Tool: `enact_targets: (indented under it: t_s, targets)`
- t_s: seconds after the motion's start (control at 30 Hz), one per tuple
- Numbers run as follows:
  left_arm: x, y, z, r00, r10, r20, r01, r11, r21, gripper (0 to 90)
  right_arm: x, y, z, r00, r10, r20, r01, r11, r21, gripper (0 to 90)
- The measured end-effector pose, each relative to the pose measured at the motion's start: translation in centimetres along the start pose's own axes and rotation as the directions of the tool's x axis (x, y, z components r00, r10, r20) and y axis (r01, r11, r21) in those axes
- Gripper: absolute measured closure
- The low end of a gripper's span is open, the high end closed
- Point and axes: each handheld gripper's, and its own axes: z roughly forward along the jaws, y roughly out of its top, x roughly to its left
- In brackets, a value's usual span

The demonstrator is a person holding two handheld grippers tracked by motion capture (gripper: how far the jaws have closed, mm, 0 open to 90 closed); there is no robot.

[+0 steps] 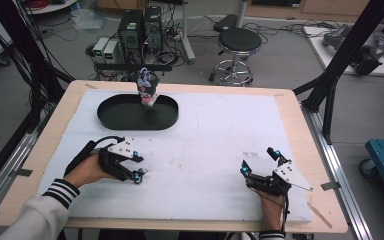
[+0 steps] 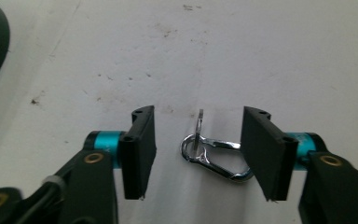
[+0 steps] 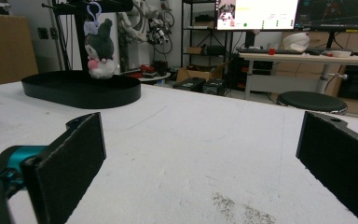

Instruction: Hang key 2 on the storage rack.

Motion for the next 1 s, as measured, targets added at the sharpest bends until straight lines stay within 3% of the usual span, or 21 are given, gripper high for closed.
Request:
enact_targets:
  t_s: [0.23, 0.67, 1.0]
  targets:
    - [0.11, 0.11, 0.5, 0.9999, -0.003, 0.017, 0.003, 0.9994, 0.033, 61.7, -0.06, 0.0, 0.01, 1.0, -0.003, 0.001, 0.003, 1.0, -0.002, 0.5]
    - [0.17, 0.05, 0.66, 0.9997, -0.01, 0.023, 0.008, 0.9979, 0.064, 76.6, -0.05, 0.0, 0.01, 1.0, 0.006, 0.0, -0.006, 1.0, -0.002, 0.5]
    - [0.24, -0.01, 0.71, 0.9999, -0.006, 0.014, 0.006, 0.9978, 0.066, 82.2, -0.08, 0.0, 0.01, 1.0, 0.001, 0.002, -0.001, 1.0, -0.002, 0.5]
